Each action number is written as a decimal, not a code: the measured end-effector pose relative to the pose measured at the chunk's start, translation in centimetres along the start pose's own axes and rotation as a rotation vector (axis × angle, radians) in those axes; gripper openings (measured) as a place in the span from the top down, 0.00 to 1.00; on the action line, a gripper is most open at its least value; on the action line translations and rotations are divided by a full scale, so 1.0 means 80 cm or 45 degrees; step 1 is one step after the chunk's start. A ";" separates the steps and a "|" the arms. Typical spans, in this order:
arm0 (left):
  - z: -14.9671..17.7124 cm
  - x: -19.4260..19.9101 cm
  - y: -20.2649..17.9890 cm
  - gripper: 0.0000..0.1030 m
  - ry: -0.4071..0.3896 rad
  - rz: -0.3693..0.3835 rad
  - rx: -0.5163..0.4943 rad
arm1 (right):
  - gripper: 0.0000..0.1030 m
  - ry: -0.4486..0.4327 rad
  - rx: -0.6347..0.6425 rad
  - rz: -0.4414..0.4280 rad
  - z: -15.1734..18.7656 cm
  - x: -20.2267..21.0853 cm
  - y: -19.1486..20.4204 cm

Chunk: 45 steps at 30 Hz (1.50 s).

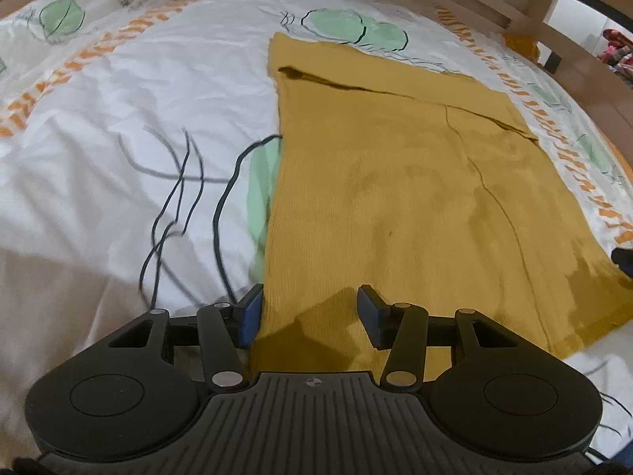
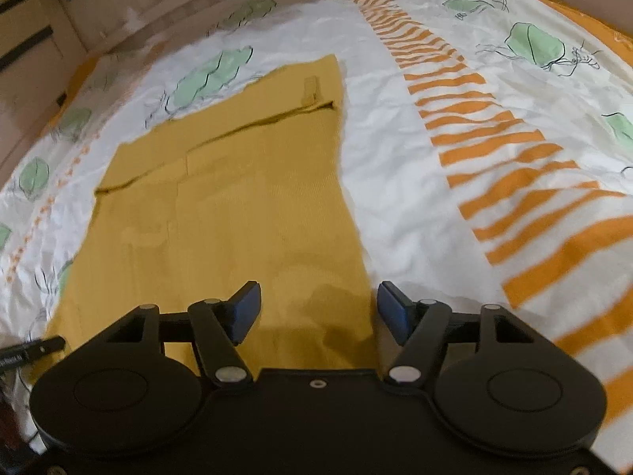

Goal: Fold small clothes

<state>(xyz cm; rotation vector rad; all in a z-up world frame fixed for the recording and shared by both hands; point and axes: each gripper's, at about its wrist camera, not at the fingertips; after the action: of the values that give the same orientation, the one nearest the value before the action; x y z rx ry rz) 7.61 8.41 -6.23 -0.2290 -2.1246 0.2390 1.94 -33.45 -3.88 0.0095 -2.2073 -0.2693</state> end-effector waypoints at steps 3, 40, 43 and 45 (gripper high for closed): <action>0.009 0.009 0.006 0.53 -0.007 0.010 0.014 | 0.33 0.022 0.059 0.035 0.007 0.010 0.004; 0.018 0.009 0.020 0.78 0.105 0.144 -0.048 | 0.50 0.186 0.036 -0.114 0.011 0.000 -0.009; 0.018 0.009 0.017 0.82 0.101 0.138 -0.062 | 0.74 0.185 0.034 -0.106 0.012 0.000 -0.008; 0.019 0.010 0.018 0.88 0.087 0.150 -0.045 | 0.83 0.191 0.024 -0.120 0.014 -0.001 -0.009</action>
<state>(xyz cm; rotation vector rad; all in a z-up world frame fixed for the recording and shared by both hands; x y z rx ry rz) 5.99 9.91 -6.73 -0.3785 -2.0516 0.2586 1.06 -33.95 -4.73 0.1402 -2.0630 -0.2907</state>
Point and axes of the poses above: each gripper's, at about its wrist camera, not at the fingertips, and x roughly against the way its jaws point, y to its left, z to its underside, and after that the axes turned 7 degrees about x, right-handed
